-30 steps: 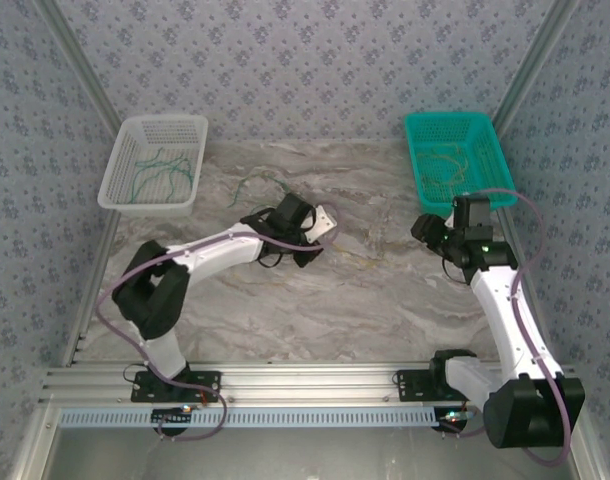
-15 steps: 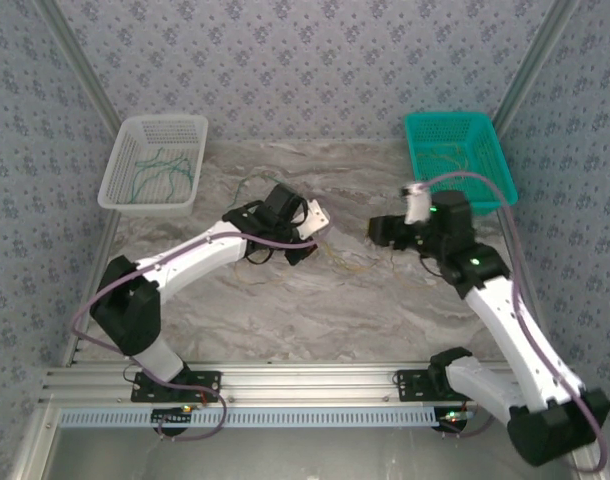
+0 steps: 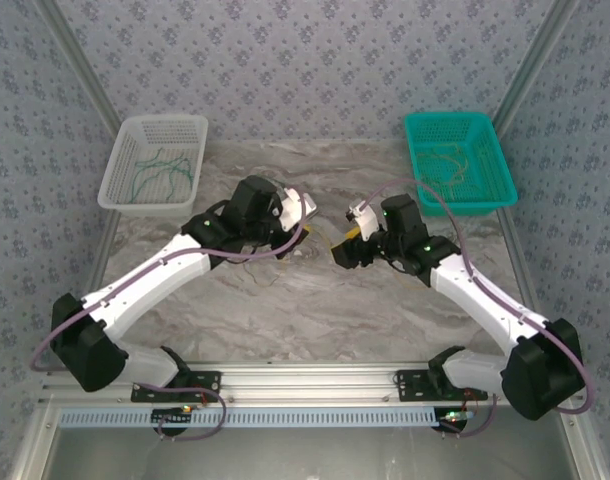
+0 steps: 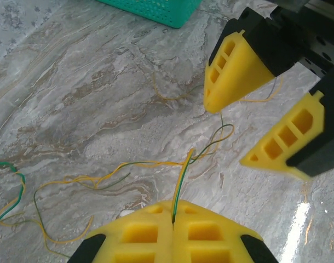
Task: Untangle the cables
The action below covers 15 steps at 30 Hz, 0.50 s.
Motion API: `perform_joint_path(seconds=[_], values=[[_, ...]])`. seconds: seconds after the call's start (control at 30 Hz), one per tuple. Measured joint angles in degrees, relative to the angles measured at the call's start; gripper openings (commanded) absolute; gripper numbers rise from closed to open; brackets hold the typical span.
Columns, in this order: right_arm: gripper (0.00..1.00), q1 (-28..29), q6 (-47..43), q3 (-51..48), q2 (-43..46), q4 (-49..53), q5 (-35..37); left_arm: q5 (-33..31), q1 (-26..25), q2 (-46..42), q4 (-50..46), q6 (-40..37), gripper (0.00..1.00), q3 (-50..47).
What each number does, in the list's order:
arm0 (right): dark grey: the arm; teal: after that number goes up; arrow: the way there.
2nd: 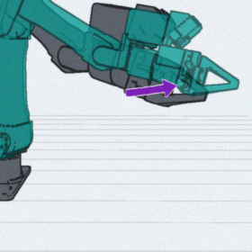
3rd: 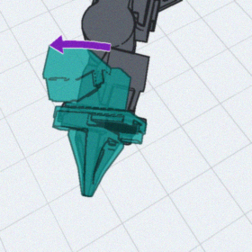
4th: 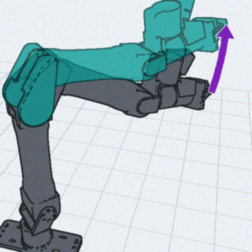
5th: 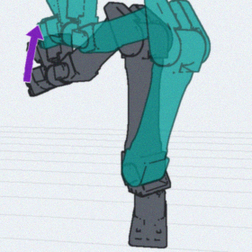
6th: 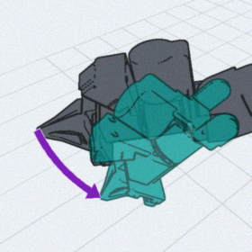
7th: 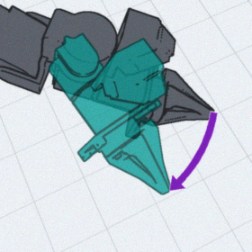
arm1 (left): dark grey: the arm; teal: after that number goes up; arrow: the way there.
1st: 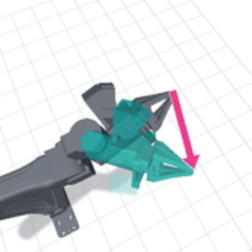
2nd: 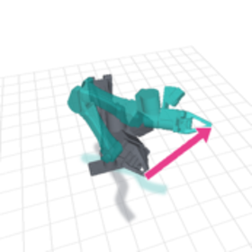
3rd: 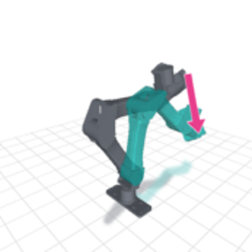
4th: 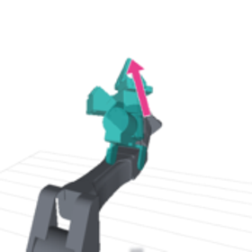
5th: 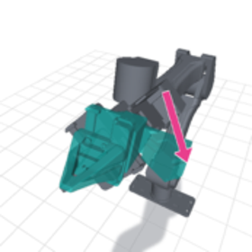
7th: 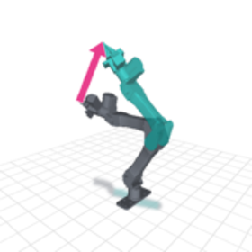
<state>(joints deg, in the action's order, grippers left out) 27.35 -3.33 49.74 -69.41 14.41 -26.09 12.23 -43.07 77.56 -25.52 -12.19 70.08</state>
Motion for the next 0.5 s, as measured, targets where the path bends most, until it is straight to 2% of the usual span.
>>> perform_joint_path(seconds=[0.13,0.23,0.37,0.43,0.5], values=[[0.58,-1.2,-2.16,-0.33,-2.78,-3.1,-2.64,-0.04,1.14,-2.62,0.79,0.98,0.0,-2.27],[0.52,-1.36,-3.39,-0.74,-5.35,-5.05,-3.93,-0.02,2.03,-5.2,2.75,1.86,0.0,-3.82],[0.6,-1.46,-4.07,-0.74,-9.57,-5.97,-6.21,0.0,3.15,-9.57,5.88,2.8,0.0,-5.81],[0.55,-1.53,-4.26,-0.74,-11.19,-6.19,-6.91,-0.02,3.8,-11.34,7.1,3.23,0.0,-6.34],[0.41,-1.73,-4.48,-0.79,-11.96,-6.56,-7.87,-0.31,4.26,-12.24,8.28,3.72,0.0,-6.78]])
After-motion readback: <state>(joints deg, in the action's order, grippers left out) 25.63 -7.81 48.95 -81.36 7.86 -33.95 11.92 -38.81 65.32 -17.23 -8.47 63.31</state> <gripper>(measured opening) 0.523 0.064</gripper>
